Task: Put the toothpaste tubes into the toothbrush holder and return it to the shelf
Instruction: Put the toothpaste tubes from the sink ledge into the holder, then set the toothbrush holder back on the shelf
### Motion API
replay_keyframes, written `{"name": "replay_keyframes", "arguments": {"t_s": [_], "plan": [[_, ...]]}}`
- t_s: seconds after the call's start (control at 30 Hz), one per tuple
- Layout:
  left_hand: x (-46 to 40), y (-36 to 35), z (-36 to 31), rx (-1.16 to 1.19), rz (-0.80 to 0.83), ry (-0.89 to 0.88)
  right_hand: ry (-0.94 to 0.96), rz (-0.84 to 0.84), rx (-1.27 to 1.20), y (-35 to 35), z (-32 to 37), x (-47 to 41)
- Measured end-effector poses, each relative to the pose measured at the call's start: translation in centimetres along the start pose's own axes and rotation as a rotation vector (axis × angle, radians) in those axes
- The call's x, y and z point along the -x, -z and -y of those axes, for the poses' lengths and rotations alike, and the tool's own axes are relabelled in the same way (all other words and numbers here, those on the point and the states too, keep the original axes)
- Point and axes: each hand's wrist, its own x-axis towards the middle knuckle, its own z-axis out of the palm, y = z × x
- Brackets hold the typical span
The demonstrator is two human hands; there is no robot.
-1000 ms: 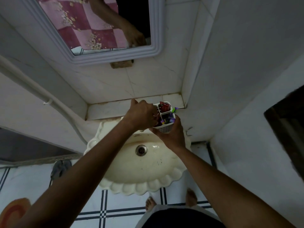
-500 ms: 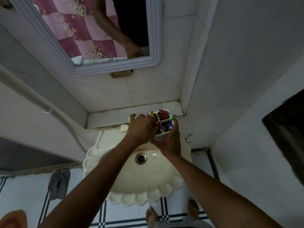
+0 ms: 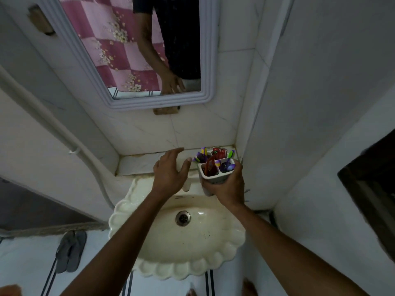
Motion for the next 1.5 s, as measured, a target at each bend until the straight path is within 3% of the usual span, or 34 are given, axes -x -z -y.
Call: {"name": "replay_keyframes", "arguments": {"t_s": [0.63, 0.97, 1.3, 1.5], "plan": [[-8.1, 18.8, -16.1, 0.001, -0.437, -0.399, 0.640, -0.358, -0.293, 12.7, 30.6, -7.4], [-11.2, 29.9, -25.7, -0.034, -0.625, -0.644, 0.843, -0.458, -0.398, 20.0, 44.8, -7.3], [-15.6, 38.1, -34.2, -0.120, -0.880, -0.712, 0.912, -0.551, -0.391, 26.3, 56.3, -7.9], [-20.1, 40.7, -36.7, -0.176, -0.943, -0.706, 0.949, -0.598, -0.364, 28.9, 61.5, -8.8]]}}
